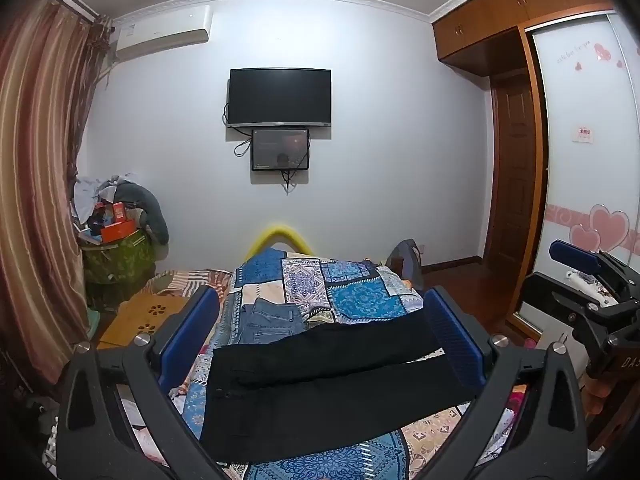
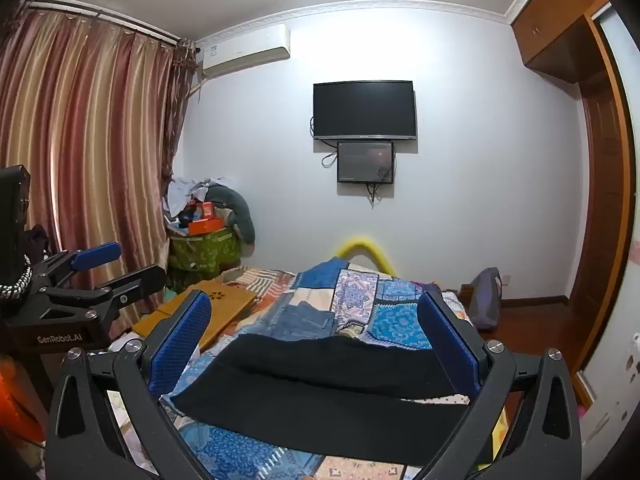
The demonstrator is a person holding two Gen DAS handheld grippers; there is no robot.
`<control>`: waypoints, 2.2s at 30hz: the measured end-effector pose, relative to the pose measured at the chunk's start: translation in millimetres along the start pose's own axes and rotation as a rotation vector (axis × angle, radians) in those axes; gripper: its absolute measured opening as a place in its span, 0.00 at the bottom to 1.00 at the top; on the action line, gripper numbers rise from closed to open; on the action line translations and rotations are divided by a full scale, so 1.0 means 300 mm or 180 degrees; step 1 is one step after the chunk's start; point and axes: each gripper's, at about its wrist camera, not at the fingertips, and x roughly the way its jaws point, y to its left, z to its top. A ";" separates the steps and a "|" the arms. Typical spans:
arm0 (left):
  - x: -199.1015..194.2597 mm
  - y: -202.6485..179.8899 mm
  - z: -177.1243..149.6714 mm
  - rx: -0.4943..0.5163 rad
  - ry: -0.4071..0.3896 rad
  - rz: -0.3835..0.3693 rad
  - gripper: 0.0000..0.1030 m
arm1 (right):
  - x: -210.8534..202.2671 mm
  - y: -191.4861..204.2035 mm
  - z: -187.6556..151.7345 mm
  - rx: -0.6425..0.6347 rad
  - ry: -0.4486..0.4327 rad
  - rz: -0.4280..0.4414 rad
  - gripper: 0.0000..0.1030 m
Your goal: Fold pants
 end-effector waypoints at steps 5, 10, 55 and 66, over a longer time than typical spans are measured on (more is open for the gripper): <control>-0.003 0.002 0.000 -0.0011 0.0008 -0.0006 1.00 | -0.004 0.007 0.002 -0.0017 -0.0002 0.0003 1.00; 0.023 -0.026 0.003 0.0002 0.0001 -0.0013 1.00 | -0.005 -0.016 0.004 0.0045 0.0024 -0.0036 1.00; 0.017 0.009 0.000 -0.0034 0.0009 -0.0063 1.00 | -0.012 0.007 0.005 0.0070 -0.0047 -0.0006 1.00; 0.015 0.004 0.000 -0.0031 -0.0009 -0.0071 1.00 | -0.008 0.007 0.003 0.0082 -0.0059 0.0006 1.00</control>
